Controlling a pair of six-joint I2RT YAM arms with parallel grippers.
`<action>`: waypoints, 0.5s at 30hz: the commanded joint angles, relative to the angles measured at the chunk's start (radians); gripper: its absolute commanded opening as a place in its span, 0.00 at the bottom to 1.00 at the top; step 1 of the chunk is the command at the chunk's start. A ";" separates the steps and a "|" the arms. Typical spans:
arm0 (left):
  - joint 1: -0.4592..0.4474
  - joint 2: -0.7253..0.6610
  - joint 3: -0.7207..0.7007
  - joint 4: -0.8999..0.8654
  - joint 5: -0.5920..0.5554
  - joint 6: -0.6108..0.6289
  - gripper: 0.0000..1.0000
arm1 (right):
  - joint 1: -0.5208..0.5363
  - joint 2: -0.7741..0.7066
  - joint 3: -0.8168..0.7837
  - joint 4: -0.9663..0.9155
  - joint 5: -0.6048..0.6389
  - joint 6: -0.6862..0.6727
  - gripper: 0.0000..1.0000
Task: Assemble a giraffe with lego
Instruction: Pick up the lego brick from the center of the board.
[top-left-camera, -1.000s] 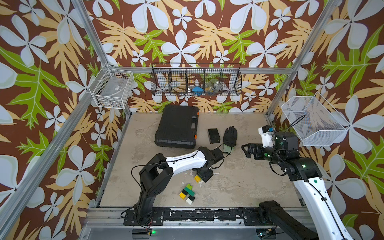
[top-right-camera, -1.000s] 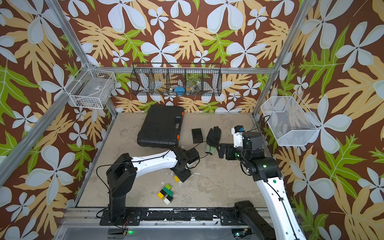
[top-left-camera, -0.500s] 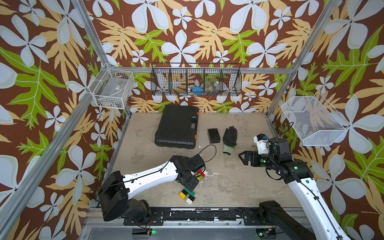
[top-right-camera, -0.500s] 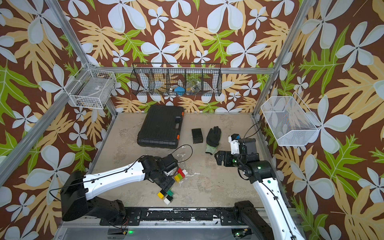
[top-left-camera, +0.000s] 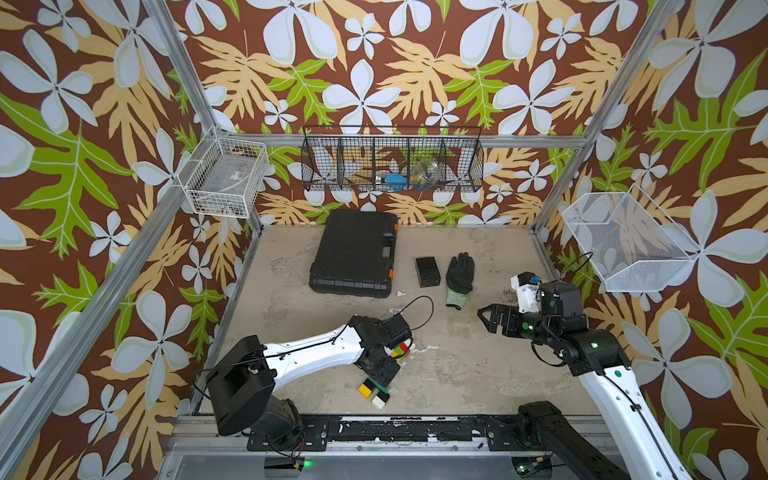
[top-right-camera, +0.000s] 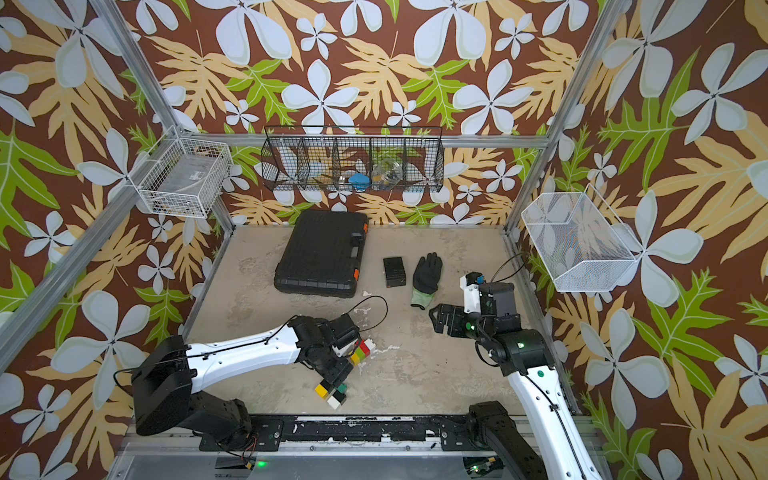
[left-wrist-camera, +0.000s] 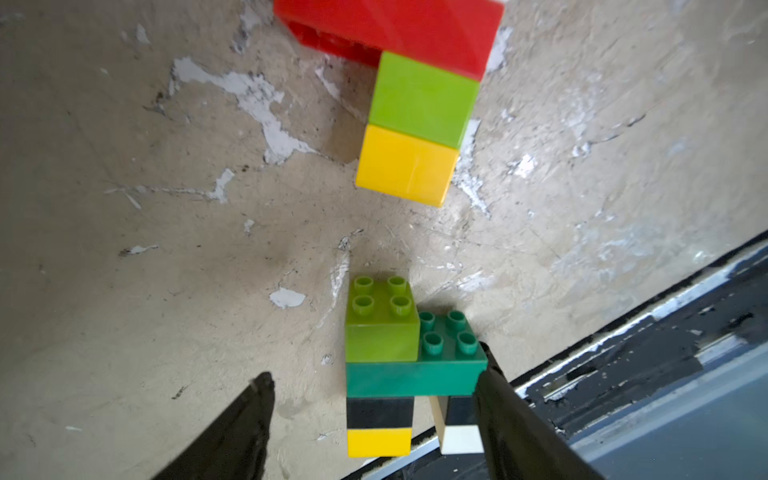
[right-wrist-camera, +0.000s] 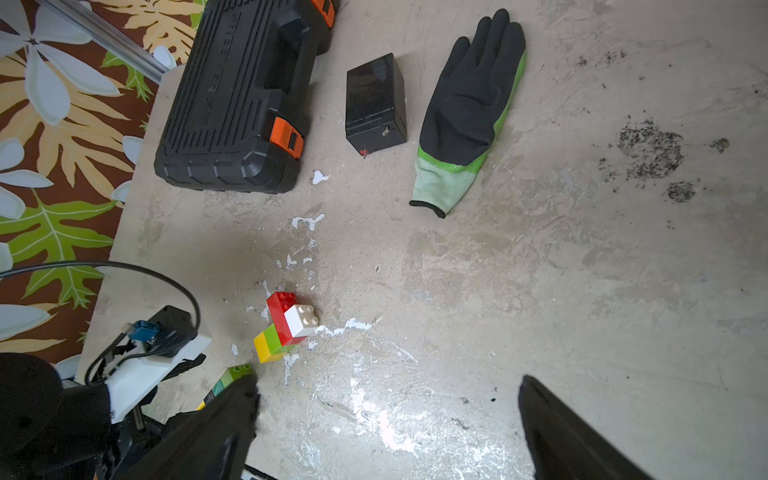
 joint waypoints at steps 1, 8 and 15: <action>0.003 0.011 -0.017 0.044 0.013 -0.010 0.79 | 0.001 -0.006 0.009 -0.017 0.024 0.008 1.00; 0.007 0.055 -0.012 0.085 0.023 -0.017 0.77 | 0.001 -0.018 0.023 -0.045 0.031 0.006 1.00; 0.014 0.084 -0.019 0.085 0.008 -0.041 0.71 | 0.000 -0.025 0.017 -0.049 0.030 0.003 1.00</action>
